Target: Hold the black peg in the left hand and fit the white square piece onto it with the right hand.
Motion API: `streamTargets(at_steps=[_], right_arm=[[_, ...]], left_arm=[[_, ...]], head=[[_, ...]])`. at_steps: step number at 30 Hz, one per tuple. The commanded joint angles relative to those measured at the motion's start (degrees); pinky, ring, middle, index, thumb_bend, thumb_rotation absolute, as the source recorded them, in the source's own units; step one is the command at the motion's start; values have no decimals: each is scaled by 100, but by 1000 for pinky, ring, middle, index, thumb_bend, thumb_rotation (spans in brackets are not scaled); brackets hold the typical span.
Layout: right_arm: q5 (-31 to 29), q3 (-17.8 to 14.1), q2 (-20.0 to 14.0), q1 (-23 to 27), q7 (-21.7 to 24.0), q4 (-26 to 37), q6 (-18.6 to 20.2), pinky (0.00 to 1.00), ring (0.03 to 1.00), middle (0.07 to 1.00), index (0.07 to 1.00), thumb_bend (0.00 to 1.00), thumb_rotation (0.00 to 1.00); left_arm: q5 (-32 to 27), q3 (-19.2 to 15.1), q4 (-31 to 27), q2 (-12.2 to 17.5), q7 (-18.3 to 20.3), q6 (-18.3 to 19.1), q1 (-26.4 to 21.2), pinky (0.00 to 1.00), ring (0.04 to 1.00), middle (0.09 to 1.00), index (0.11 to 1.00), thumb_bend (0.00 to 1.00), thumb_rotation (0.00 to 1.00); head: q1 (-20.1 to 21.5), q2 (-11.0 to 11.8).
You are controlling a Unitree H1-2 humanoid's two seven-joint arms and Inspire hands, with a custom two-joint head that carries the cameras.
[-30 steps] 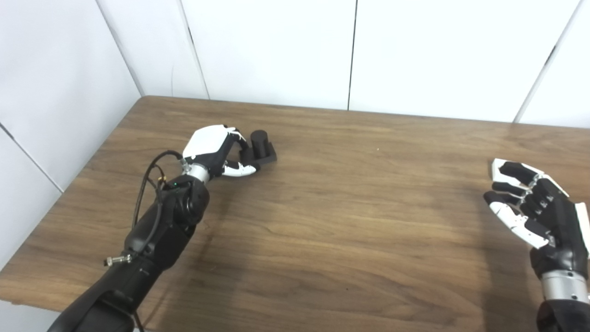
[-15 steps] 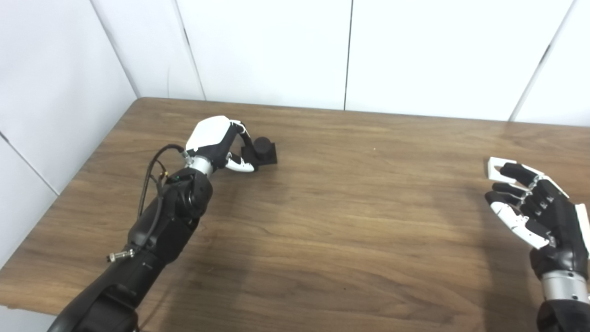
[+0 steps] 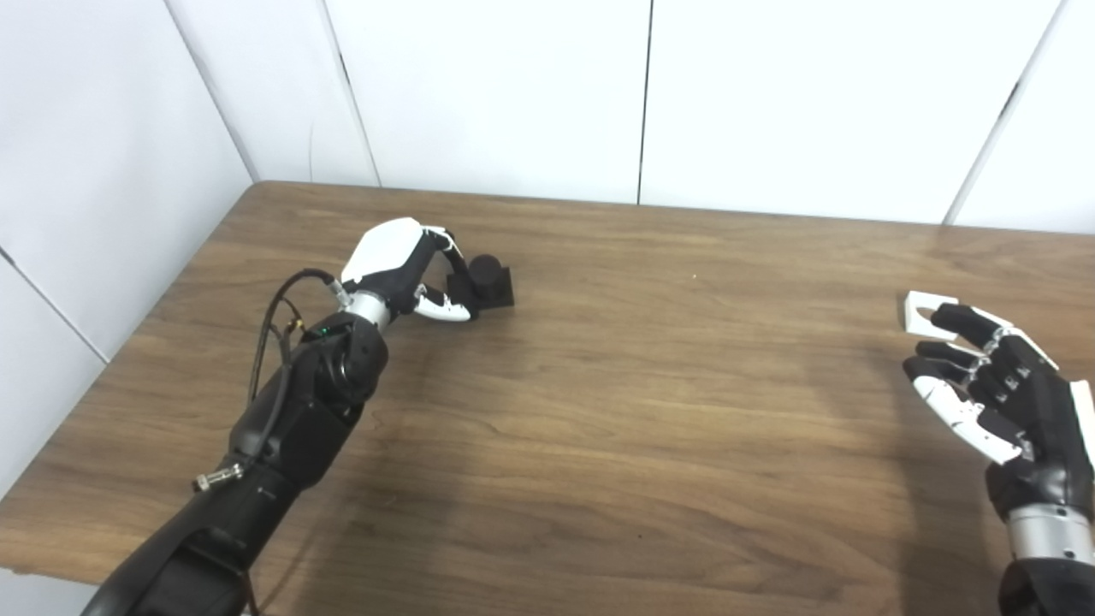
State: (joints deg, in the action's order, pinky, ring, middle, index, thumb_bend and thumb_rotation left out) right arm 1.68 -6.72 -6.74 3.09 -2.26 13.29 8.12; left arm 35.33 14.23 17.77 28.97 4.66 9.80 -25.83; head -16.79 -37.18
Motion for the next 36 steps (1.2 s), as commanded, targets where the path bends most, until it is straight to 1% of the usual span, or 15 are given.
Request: streamTargets(at_steps=[1,4,7,9,13,15,18,20,23,24,28,32,36], right_arm=[[20,-10,-32,192,-20,59,-218,608,644,747,700,415,38],[47,-18,-33,194,-44,-2,-258,608,641,739,693,441,91],[80,2,-31,202,-45,-34,-319,600,639,734,687,447,110],[56,7,-34,198,-17,-35,-321,603,644,735,688,438,120],[82,16,4,186,-40,-4,-271,612,648,734,689,453,140],[69,16,16,179,-38,-16,-288,620,654,736,689,445,127],[96,25,30,172,-55,-49,-336,627,660,735,691,429,70],[114,29,45,169,-71,-68,-361,608,645,731,689,437,72],[160,34,49,170,-112,-159,-513,593,636,726,689,440,68],[150,27,59,167,-121,-173,-528,588,632,720,684,458,92],[117,29,63,146,-111,-212,-618,583,634,720,683,469,128],[140,28,62,137,-127,-271,-736,586,644,722,676,474,134],[144,24,93,125,-144,-241,-738,575,635,720,675,481,136]], left_arm=[[-107,148,-7,120,375,-204,103,917,948,885,492,516,91],[-314,161,-108,148,511,-412,125,927,956,889,493,516,91],[-502,150,-165,164,608,-626,134,935,961,892,493,515,92],[-699,132,-250,175,761,-738,140,947,968,896,494,514,93],[-1072,126,-412,199,1098,-1024,139,926,969,897,494,513,93],[-1206,131,-509,198,1238,-1122,141,911,969,895,494,513,93],[-1363,126,-681,179,1439,-1163,147,919,969,894,494,515,91],[-1393,139,-794,168,1568,-1155,135,923,971,895,494,515,90],[-1382,166,-917,135,1703,-1207,100,918,969,897,494,515,90],[-1365,179,-938,123,1725,-1244,88,910,967,895,494,514,90],[-1314,266,-935,76,1772,-1476,41,881,958,882,493,514,91],[-1324,367,-941,9,1883,-1612,7,892,958,881,493,514,91],[-1289,501,-1001,-85,1994,-1701,-6,889,957,880,492,513,92]], head=[[-7,-3],[-7,-3],[36,-7],[61,-11],[118,-23],[156,-28],[204,-40],[221,-47],[267,-53],[284,-57],[383,-78],[494,-101],[630,-131]])
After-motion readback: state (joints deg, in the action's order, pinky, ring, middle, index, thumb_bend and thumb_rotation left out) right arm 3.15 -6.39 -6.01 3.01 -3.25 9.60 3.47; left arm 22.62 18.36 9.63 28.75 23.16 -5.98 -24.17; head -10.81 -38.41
